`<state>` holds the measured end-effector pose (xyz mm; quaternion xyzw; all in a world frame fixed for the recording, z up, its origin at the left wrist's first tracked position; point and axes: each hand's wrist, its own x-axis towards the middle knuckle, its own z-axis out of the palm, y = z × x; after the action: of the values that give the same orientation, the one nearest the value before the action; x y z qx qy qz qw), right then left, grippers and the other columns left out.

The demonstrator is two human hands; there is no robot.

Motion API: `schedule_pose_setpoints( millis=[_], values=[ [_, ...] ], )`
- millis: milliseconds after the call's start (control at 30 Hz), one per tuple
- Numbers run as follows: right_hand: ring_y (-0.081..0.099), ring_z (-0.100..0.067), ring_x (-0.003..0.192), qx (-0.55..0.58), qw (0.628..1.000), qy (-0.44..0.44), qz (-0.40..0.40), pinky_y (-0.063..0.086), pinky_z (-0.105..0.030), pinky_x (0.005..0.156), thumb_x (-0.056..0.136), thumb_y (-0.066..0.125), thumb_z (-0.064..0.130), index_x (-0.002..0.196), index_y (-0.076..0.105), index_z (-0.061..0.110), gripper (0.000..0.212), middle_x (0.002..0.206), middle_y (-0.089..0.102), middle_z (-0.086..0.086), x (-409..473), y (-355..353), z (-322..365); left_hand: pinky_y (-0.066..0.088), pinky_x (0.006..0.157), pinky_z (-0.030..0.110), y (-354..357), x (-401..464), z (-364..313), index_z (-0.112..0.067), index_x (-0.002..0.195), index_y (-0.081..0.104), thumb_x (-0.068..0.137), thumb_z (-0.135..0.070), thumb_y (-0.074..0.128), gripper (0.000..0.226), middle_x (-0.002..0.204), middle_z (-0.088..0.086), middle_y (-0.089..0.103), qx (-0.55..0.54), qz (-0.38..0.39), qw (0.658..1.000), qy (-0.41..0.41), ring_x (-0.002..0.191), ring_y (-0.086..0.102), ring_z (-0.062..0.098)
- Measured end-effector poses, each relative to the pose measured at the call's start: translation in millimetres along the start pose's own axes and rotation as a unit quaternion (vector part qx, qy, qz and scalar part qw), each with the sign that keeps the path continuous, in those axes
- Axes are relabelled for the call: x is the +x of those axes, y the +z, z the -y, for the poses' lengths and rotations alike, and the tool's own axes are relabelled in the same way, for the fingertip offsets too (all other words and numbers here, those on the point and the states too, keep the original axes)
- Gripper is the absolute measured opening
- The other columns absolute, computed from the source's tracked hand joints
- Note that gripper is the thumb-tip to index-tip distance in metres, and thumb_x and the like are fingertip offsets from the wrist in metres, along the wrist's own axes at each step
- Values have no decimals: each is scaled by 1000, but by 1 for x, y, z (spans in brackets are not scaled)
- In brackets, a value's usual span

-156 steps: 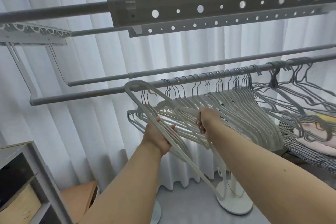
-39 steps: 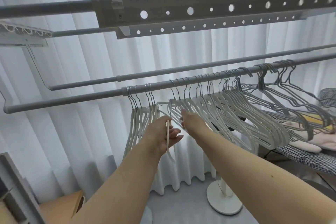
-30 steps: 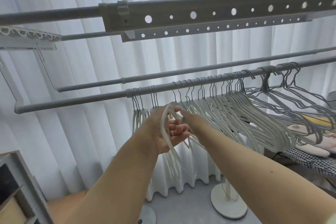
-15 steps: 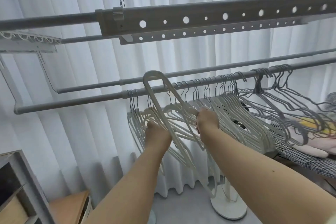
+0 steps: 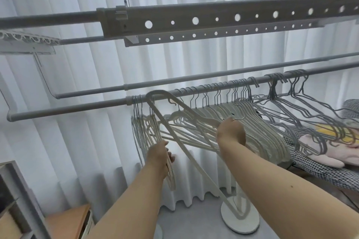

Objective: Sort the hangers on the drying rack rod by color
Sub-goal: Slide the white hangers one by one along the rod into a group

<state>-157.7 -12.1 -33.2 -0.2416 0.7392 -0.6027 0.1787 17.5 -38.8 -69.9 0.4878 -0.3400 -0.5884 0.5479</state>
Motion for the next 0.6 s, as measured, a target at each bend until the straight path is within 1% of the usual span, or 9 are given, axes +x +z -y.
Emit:
schedule_pose_setpoints(
  millis=[67,133,233,300,367,467,533,600],
  values=[
    [55,-40,116,-23,999,-21,-15,41,-42,93,105,20,30,122,56,-4,52,126,59,-24,-4,-5,-1,30,42,21,-5,2,-1,-6,81,52,97,-7,43,18,63,4,31,3,-9,1000,13,50,30,14],
    [55,-41,114,-42,998,-27,-31,41,-43,92,105,19,30,122,55,-4,53,124,60,-25,-6,-3,-3,26,38,17,-8,2,-3,-6,81,52,97,-7,43,19,61,3,30,6,-9,1000,11,49,27,14],
    [57,-39,111,-53,997,-39,-36,40,-41,86,105,17,32,122,54,-1,52,119,62,-23,-8,5,-5,25,36,16,-11,2,-6,-8,78,50,97,-5,45,20,60,2,30,11,-7,1000,3,48,27,13],
    [57,-38,111,-52,997,-57,-24,40,-41,85,105,17,32,123,53,1,50,120,62,-21,-12,13,-3,25,35,17,-12,2,-6,-9,76,49,97,-5,45,22,61,3,31,17,-3,1000,2,49,27,13],
    [56,-37,112,-49,995,-85,-6,41,-43,88,105,17,33,122,54,3,51,121,61,-20,-17,24,3,25,35,17,-12,1,-6,-8,77,49,99,-7,46,22,62,3,31,19,-2,1000,1,49,28,13],
    [56,-35,109,-36,990,-126,44,40,-39,85,104,21,30,117,57,2,46,122,59,-19,-24,44,19,27,34,17,-10,-2,-8,-5,81,52,101,-9,44,22,64,4,32,23,2,1000,-6,50,29,13],
    [55,-31,100,-8,985,-142,98,37,-33,78,103,29,26,112,57,5,36,118,59,-15,-31,57,33,29,38,20,-8,-5,-9,-5,82,52,101,-9,44,21,64,4,34,28,6,1000,-5,50,31,14],
    [52,-24,90,31,978,-141,150,35,-31,73,100,38,20,108,55,10,21,109,59,-9,-36,70,47,34,44,24,-7,-8,-10,-6,82,51,100,-9,46,20,65,5,37,37,4,999,1,51,37,15]
  ],
)
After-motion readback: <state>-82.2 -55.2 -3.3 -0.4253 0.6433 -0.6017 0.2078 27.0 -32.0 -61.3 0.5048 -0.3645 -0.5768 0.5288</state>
